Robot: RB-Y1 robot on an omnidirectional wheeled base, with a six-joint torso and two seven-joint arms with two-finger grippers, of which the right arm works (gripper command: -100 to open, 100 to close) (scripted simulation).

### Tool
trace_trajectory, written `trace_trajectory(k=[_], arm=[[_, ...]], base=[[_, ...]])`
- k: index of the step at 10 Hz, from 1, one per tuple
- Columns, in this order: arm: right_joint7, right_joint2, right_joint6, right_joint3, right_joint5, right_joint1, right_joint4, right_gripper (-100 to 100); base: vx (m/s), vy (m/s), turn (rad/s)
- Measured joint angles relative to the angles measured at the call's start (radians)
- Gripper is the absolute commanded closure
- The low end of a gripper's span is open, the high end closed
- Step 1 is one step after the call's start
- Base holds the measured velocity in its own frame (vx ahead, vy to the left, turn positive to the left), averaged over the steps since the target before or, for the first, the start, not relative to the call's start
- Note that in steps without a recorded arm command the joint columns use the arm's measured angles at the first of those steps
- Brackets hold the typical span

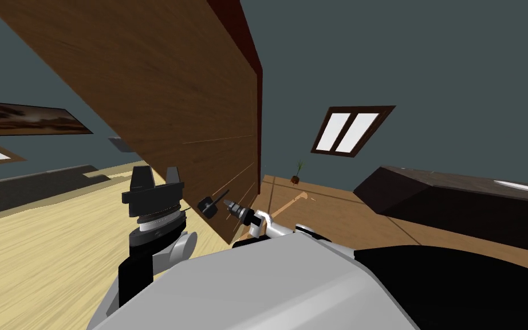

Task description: Push the door open

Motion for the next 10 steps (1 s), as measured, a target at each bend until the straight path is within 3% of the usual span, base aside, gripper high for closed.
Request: trace_trajectory(k=[3,5,6,10], arm=[[0.007,0.007,0.002,-0.009,0.002,0.001,0.003,-100],[0.012,0.026,-0.001,-0.016,0.004,-0.002,0.015,-100],[0.013,0.028,-0.001,-0.017,0.004,-0.003,0.016,100],[0.012,0.026,0.0,-0.016,0.004,-0.002,0.015,100]], base=[[0.108,0.151,0.024],[0.047,0.106,0.003],[-0.005,-0.01,-0.001],[-0.008,-0.016,0.001]])
